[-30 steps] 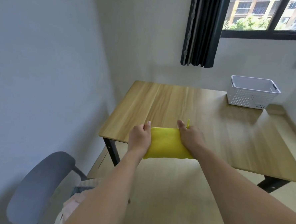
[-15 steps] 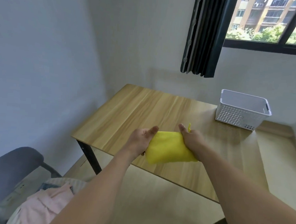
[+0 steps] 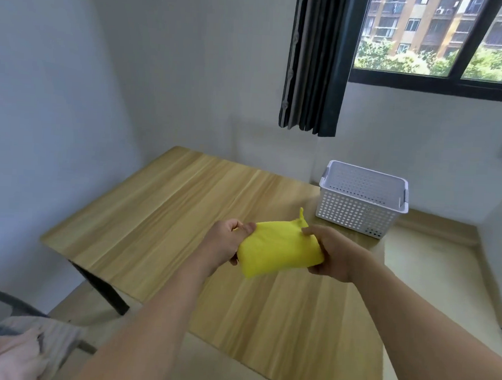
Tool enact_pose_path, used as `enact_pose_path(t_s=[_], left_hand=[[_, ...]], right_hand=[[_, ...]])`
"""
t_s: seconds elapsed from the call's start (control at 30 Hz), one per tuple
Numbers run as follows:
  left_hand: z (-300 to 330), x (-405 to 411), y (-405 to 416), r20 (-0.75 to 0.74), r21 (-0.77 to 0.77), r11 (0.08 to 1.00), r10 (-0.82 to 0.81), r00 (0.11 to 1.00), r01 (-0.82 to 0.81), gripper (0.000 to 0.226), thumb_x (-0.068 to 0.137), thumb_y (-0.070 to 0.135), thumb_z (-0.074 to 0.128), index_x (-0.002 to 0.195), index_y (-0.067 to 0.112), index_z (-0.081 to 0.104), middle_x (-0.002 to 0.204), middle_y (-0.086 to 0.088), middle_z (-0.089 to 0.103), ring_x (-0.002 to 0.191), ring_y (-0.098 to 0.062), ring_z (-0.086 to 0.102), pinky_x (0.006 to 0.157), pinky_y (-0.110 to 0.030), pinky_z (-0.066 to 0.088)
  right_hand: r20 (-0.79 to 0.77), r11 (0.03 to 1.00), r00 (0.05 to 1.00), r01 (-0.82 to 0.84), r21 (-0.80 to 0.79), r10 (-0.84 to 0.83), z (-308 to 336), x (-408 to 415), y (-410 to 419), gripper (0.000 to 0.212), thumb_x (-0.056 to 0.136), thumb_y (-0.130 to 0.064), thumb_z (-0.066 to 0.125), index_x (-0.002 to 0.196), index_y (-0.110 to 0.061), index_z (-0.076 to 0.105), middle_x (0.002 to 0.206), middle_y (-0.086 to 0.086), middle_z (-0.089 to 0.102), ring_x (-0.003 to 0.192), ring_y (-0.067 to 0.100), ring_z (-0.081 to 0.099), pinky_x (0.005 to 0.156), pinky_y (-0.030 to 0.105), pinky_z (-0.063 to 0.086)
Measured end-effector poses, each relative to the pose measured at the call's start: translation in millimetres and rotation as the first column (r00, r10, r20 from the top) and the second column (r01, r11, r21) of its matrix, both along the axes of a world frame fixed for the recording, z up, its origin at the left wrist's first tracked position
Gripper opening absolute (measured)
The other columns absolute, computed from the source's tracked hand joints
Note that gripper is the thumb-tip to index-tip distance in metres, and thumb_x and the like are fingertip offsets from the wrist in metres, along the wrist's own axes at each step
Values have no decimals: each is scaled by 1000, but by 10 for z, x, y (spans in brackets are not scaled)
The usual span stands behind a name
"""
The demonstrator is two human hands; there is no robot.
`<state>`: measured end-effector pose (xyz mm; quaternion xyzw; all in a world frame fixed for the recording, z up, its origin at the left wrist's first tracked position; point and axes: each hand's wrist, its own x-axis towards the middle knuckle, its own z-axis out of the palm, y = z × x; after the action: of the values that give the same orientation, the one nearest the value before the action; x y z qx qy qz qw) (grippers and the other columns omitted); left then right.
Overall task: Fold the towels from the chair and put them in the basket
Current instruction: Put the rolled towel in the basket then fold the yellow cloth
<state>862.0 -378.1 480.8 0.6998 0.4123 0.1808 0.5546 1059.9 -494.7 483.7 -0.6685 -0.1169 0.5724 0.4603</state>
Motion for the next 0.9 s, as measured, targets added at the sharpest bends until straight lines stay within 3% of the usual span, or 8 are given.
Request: enact_pose_path(t_s=[0.13,0.23,0.33,0.43,0.6,0.7,0.8,0.9], left_hand=[[37,542,-303,-48,-28,999,36,998,-37,32,96,37,53,82,9,58,62,-6,54,44,-16,53,46,-27,46],[31,957,-433,-85,-52,999,-22,996,17,30,98,34,50,86,8,59,67,-5,58,52,-15,57,53,-29,50],[-19,1390,-515,-123,-33,995,-102,987,99,25,98,32,50,87,11,60,78,-4,62,66,-16,58,64,-31,51],[0,1851,-578,-130,-17,997,-82,988,80,21,98,24,51,97,7,63,85,-6,63,69,-15,58,63,-27,50],[11,2608,-624,-198,63,997,-32,980,46,13,96,21,52,94,13,62,78,1,60,66,-13,54,65,-28,45],[73,3024,-558,-226,157,987,50,973,-14,13,93,24,54,82,19,60,76,4,58,69,-14,52,67,-31,42],[199,3460,-411,-216,266,963,98,971,-38,12,91,23,54,82,18,60,73,6,57,69,-14,52,61,-29,39],[293,3879,-199,-241,398,917,145,960,-39,13,90,24,53,89,15,63,84,0,64,81,-21,59,71,-34,47]], right_hand=[[-17,997,997,-74,-18,74,38,617,-235,12,90,-12,46,99,-7,51,77,8,50,65,19,49,57,29,47],[136,1000,991,-20,-14,21,88,1006,-256,13,92,-6,47,104,-5,53,86,11,57,71,21,56,57,31,51],[287,999,957,48,18,-51,77,1422,-288,11,88,1,48,93,-4,56,91,14,59,76,26,58,71,38,56],[406,999,913,-40,-6,39,57,1921,-281,12,87,-1,50,84,-9,58,82,10,57,77,24,55,79,38,54],[570,975,800,-221,-10,187,65,2719,-113,16,85,-1,49,92,-2,64,81,9,50,76,21,45,69,30,35],[640,961,741,-277,16,203,170,3101,-14,18,84,3,45,79,-8,59,72,7,47,68,19,42,60,29,30],[729,960,676,-263,99,110,313,3488,177,23,84,2,45,82,-15,60,68,3,51,65,19,46,59,28,34],[823,959,567,-248,140,27,332,3853,420,27,84,-1,43,97,-11,65,78,6,57,74,24,51,66,32,42]])
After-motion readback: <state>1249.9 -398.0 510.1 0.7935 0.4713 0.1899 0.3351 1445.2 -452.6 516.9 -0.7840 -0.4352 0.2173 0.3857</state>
